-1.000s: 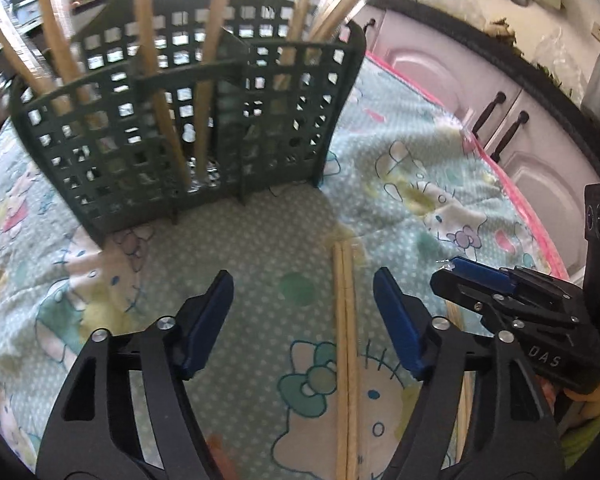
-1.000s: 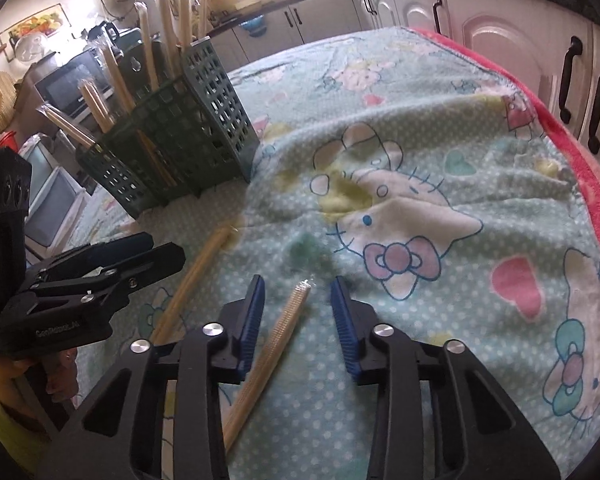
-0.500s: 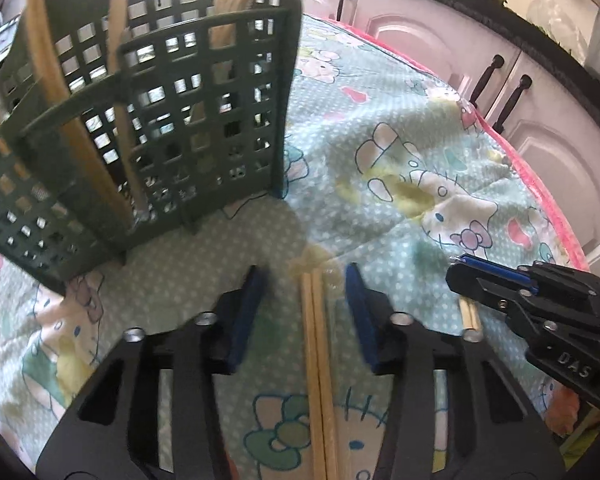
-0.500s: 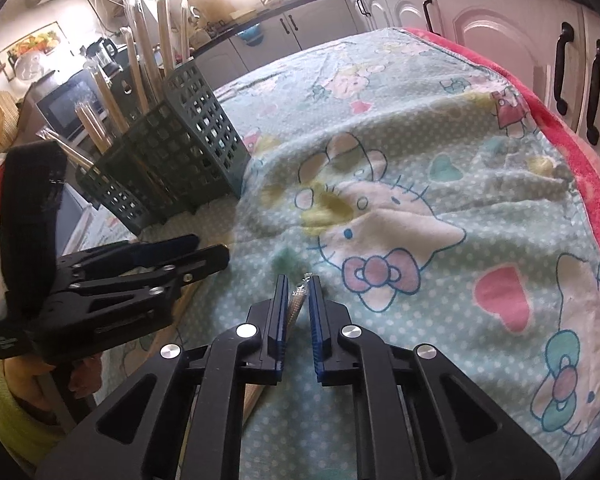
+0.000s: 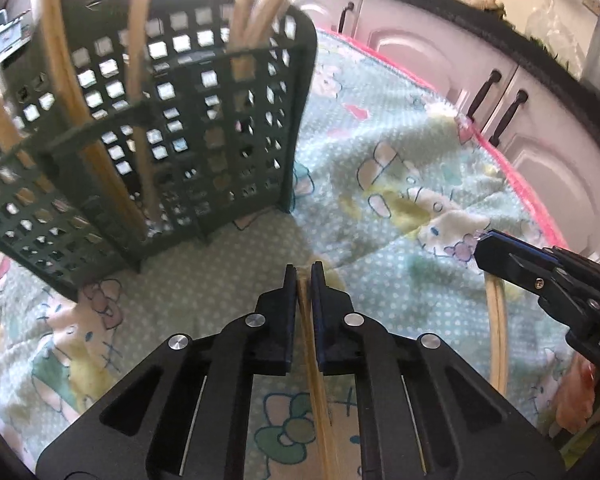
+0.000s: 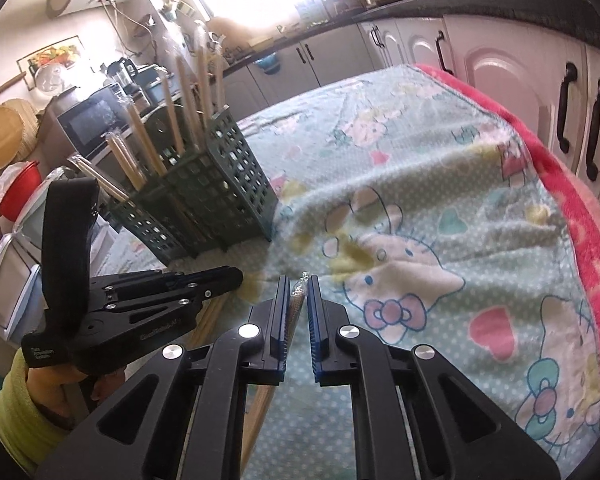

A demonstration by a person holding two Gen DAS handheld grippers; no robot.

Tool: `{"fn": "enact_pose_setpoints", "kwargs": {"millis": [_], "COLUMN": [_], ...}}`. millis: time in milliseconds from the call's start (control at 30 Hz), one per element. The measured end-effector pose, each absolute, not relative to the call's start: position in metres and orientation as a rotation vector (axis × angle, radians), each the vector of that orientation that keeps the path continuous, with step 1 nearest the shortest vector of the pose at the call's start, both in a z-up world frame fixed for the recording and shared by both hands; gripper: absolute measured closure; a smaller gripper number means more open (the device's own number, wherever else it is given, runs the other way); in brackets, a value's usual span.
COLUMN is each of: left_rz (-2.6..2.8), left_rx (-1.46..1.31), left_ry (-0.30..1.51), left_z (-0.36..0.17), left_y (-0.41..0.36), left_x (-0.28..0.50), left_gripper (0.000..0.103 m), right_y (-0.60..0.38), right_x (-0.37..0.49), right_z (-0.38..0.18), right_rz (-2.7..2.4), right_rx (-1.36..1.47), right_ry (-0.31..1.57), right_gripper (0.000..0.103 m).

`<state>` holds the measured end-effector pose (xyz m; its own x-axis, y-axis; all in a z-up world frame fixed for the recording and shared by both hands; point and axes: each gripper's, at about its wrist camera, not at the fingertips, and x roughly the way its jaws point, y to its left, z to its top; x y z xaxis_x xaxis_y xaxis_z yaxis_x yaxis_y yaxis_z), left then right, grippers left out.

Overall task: Organize utensils
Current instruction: 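Lift both held chopsticks upright and carry them over the green basket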

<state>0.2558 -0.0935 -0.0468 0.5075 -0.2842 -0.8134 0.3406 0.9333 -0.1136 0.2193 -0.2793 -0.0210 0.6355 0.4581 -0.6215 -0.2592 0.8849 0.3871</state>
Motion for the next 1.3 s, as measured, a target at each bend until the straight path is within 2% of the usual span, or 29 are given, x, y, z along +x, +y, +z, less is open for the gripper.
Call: {"fn": "enact_pose_setpoints", "kwargs": {"millis": [867, 1300], "left_rz": [-0.247, -0.214], "left_rx": [-0.119, -0.149], "left_ry": [0.674, 0.559], "left_z": [0.055, 0.098], "left_y": [-0.004, 0.017], "left_x": [0.227, 0.217], "left_gripper": [0.1, 0.1], "right_y": [-0.213, -0.19], "right_x": [0.214, 0.22], "right_z": [0.064, 0.112], "right_rz": [0.548, 0.59], "right_rx": [0.148, 0.135], "right_ry": [0.587, 0.463], "right_gripper": [0.096, 0.096]}}
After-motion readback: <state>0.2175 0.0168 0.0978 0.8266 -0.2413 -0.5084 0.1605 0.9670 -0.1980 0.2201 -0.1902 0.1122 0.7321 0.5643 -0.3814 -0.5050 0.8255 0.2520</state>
